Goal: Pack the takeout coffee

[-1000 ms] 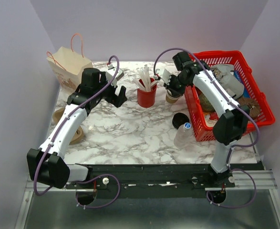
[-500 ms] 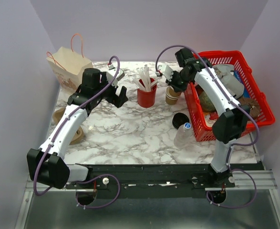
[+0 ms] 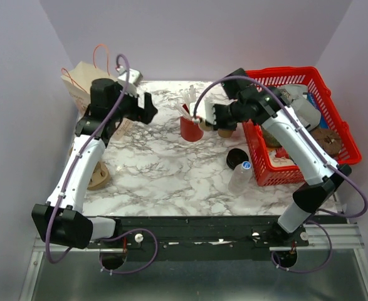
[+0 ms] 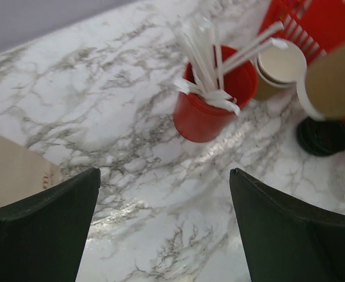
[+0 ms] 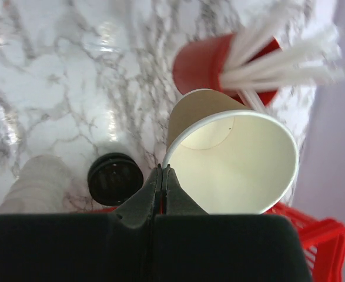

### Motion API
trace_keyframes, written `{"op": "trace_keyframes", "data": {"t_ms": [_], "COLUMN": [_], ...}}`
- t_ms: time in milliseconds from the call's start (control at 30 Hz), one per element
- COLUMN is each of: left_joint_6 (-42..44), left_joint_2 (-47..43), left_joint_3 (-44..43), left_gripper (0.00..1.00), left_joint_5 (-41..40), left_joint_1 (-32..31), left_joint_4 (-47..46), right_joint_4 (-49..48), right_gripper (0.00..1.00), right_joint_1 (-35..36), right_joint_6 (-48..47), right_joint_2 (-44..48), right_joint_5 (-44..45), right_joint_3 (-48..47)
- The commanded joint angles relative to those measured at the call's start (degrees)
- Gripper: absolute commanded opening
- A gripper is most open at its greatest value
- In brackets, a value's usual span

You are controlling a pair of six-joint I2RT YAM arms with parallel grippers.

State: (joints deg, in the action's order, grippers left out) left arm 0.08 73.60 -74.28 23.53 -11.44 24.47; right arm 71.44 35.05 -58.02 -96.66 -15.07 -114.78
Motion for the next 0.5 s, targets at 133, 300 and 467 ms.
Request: {"op": "trace_keyframes", "data": {"t_ms": [133,300,467], "left_joint_6": [-8.95,-9.56,-11.24], "left_joint_2": [-4.87,-8.47,-11.02], "left_joint_3": [-3.86,0.27,3.26], "left_gripper": [0.99,0.99,0.99], "left_joint_5": [-13.06,-15.18,-15.79], "left_joint_1": [3.8,5.11,5.55], "left_joint_4": [-2.67,-6.01,-8.65], "right_joint_4": [-0.95,-2.52,-10.96], "right_gripper": [0.01,0.01,0.01], "right_joint_1": [12.58,16.36,20.76], "right_joint_6": [-6.93,-6.58,-6.49], "right_joint_2": [-0.62,-6.25,-7.84], "right_joint_5": [-1.62,-2.86,-1.19], "right_joint_3": [10.46,10.89,17.04]}}
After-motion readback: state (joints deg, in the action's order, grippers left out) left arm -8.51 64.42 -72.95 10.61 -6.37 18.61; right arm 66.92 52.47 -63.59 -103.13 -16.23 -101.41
